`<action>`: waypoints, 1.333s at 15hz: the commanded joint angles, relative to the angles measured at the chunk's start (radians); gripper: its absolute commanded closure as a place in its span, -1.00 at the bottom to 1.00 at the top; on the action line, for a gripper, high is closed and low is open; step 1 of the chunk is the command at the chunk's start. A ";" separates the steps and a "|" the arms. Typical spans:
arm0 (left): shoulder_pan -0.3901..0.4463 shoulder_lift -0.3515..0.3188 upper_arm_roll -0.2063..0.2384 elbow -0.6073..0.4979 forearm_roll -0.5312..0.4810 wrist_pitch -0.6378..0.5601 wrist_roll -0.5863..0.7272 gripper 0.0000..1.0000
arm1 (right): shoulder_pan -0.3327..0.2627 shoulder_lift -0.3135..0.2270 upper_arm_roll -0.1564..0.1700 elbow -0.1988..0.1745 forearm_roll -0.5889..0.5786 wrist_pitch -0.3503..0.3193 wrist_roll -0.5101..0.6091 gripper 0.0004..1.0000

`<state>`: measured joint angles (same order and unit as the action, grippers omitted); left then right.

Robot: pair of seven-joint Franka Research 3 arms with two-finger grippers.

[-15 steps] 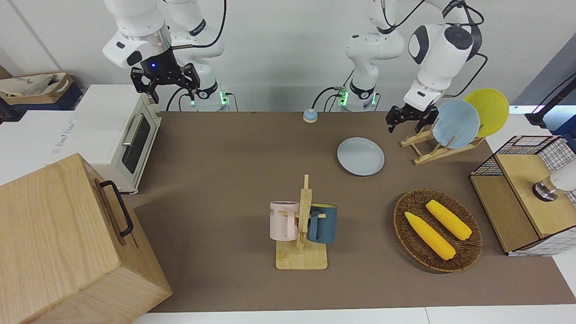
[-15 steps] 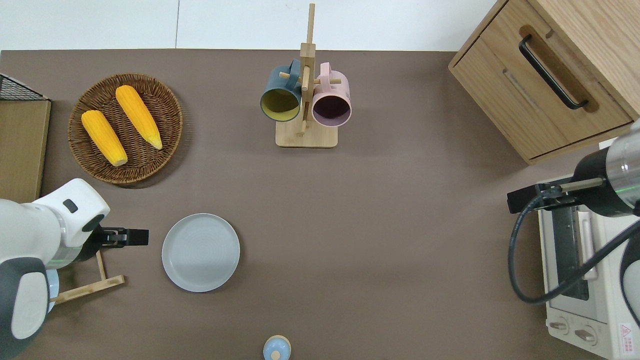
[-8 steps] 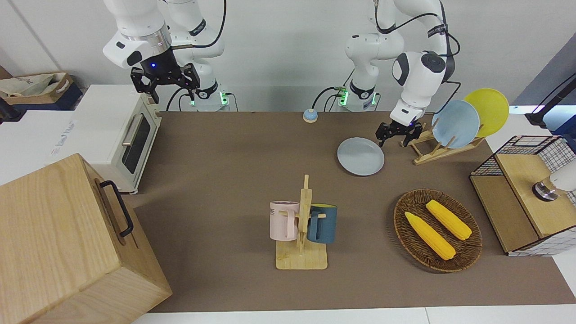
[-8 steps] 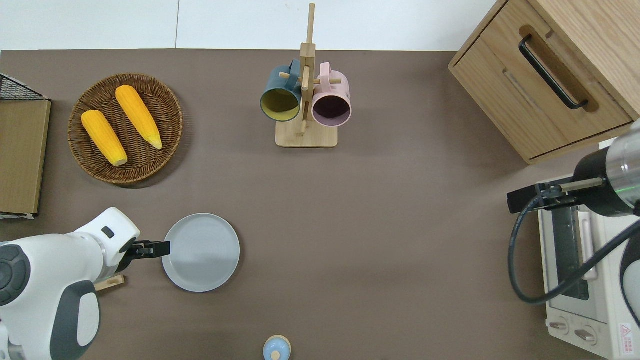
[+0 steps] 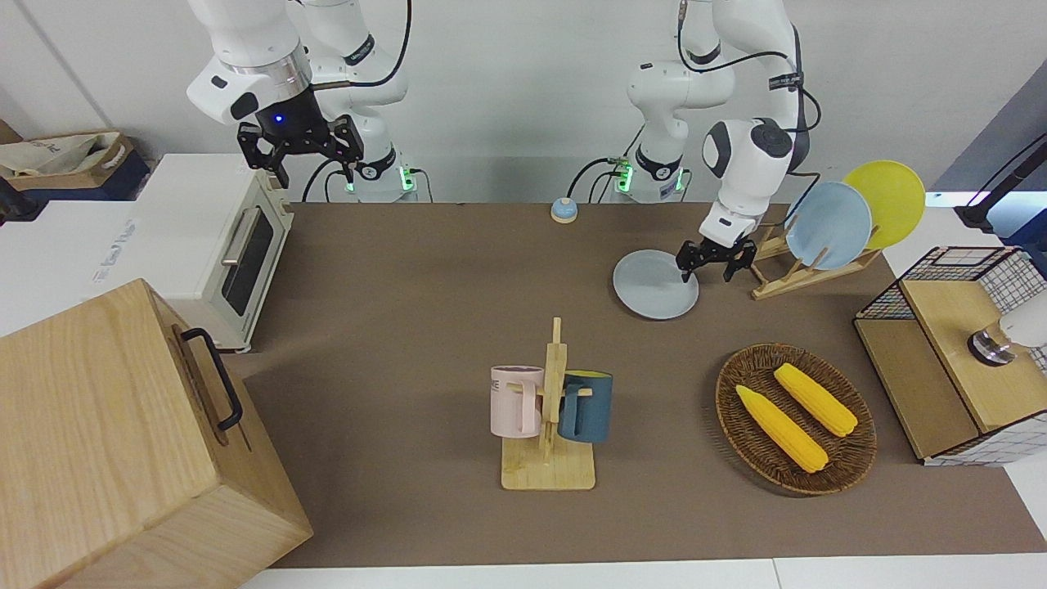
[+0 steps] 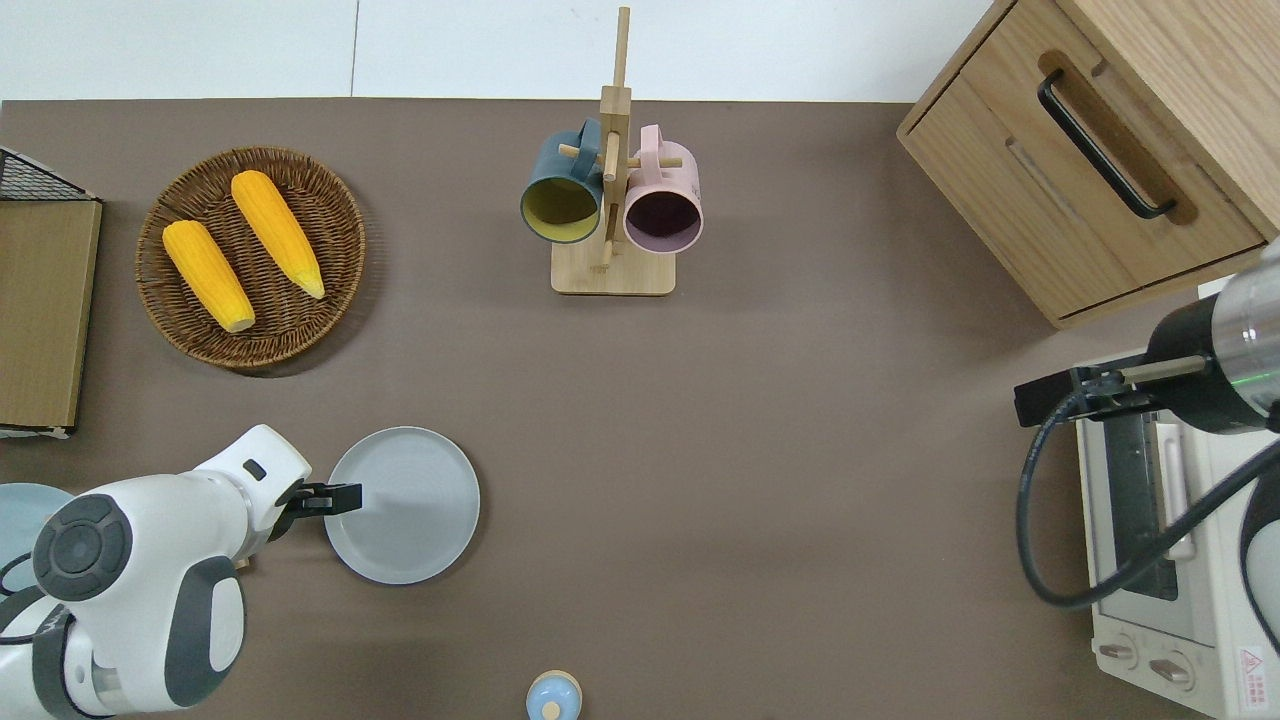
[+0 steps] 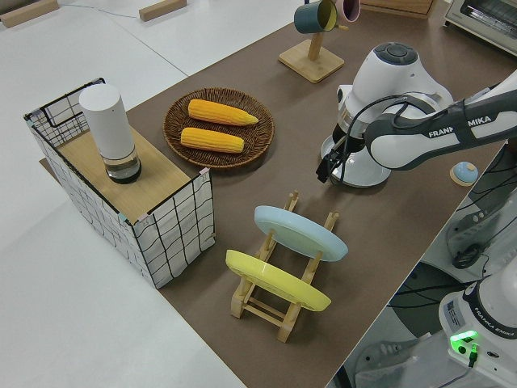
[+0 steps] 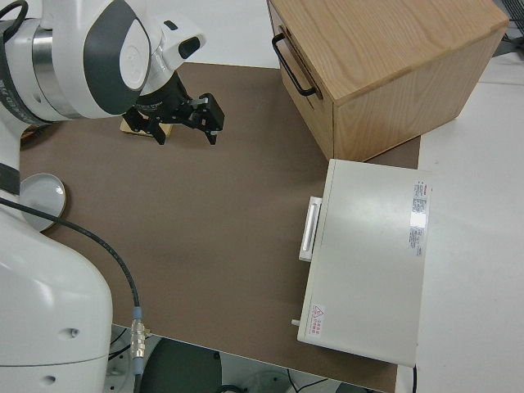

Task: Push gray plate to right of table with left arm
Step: 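Press the left gripper against the gray plate's edge nearest it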

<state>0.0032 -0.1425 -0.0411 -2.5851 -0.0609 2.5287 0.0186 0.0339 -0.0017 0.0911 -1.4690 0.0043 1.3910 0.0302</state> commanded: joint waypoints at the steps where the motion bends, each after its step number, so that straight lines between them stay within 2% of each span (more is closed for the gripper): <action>1: -0.019 0.018 0.010 -0.015 -0.016 0.048 0.008 -0.94 | -0.011 -0.008 0.006 -0.001 0.008 -0.012 -0.003 -0.97; 2: -0.019 0.018 0.009 -0.015 -0.016 0.047 0.001 -0.76 | -0.011 -0.008 0.006 -0.001 0.008 -0.012 -0.003 -0.97; 3: -0.019 0.018 0.004 -0.015 -0.016 0.047 0.000 -0.48 | -0.011 -0.008 0.006 0.001 0.008 -0.012 -0.001 -0.97; 4: -0.020 0.018 0.001 -0.015 -0.016 0.047 -0.002 -0.10 | -0.011 -0.008 0.006 0.001 0.008 -0.012 -0.003 -0.97; 6: -0.019 0.018 -0.002 -0.015 -0.016 0.047 -0.006 0.39 | -0.011 -0.008 0.006 -0.001 0.008 -0.012 -0.001 -0.97; 8: -0.020 0.017 -0.002 -0.015 -0.016 0.044 -0.008 0.79 | -0.011 -0.008 0.006 0.001 0.008 -0.012 -0.003 -0.97; 9: -0.020 0.018 -0.003 -0.015 -0.016 0.045 -0.008 0.91 | -0.011 -0.008 0.006 -0.001 0.008 -0.012 -0.003 -0.97; 11: -0.020 0.026 -0.003 -0.015 -0.016 0.047 -0.009 0.97 | -0.011 -0.008 0.006 -0.001 0.008 -0.012 -0.003 -0.97; 17: -0.026 0.046 -0.006 -0.012 -0.016 0.059 -0.020 1.00 | -0.011 -0.008 0.004 -0.001 0.008 -0.012 -0.003 -0.97; 20: -0.090 0.056 -0.006 -0.001 -0.016 0.061 -0.109 1.00 | -0.011 -0.008 0.004 0.001 0.008 -0.012 -0.003 -0.97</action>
<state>-0.0140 -0.1195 -0.0493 -2.5852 -0.0659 2.5560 -0.0034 0.0339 -0.0017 0.0911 -1.4690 0.0042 1.3910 0.0302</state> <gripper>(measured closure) 0.969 0.013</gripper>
